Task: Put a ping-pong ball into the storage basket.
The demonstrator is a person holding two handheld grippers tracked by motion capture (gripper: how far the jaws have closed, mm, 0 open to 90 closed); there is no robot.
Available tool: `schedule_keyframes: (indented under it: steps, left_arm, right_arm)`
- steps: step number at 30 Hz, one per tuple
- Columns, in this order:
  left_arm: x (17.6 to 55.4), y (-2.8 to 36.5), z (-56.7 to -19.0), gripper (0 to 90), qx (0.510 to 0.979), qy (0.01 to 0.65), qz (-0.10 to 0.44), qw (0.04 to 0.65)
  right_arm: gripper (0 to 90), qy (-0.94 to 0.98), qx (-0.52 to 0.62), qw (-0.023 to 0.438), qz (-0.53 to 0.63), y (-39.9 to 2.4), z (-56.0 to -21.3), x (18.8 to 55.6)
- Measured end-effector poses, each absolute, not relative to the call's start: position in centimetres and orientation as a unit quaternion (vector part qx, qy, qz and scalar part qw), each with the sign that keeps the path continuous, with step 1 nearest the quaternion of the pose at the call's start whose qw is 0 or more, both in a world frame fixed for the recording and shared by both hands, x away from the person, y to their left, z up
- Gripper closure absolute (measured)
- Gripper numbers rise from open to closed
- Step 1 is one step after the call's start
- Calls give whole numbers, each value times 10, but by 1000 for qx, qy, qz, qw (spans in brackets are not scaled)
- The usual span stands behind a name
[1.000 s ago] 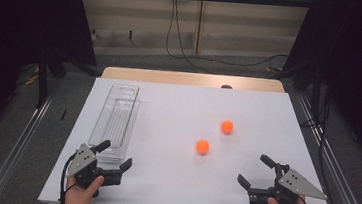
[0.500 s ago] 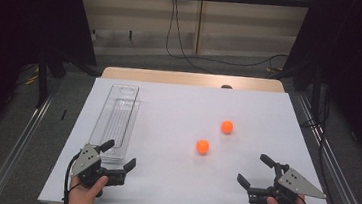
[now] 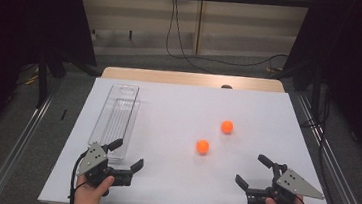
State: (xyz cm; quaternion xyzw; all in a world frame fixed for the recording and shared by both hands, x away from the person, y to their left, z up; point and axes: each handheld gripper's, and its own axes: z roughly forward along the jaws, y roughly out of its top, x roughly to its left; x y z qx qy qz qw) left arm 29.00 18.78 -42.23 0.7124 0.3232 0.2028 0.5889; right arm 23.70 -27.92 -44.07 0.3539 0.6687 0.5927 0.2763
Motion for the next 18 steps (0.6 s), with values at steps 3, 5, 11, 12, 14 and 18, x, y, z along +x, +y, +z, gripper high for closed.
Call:
schedule_keyframes:
  steps: [3,5,11,12,14,18]
  left_arm:
    - [291,185,-423,22,716,321,200,587]
    - [291,183,-423,22,719,318,198,585]
    - [292,177,-422,22,720,314,196,587]
    - [292,175,-422,22,722,314,193,586]
    - [293,174,-421,22,723,311,194,586]
    - [294,170,-420,22,723,310,190,587]
  right_arm:
    - [4,669,354,276,593,-279,-441,237]
    - [4,669,352,278,593,-279,-440,237]
    - [4,667,352,277,594,-280,-440,237]
    - [4,667,352,278,594,-280,-440,237]
    - [4,667,352,279,594,-280,-440,236]
    - [4,667,352,280,594,-281,-440,236]
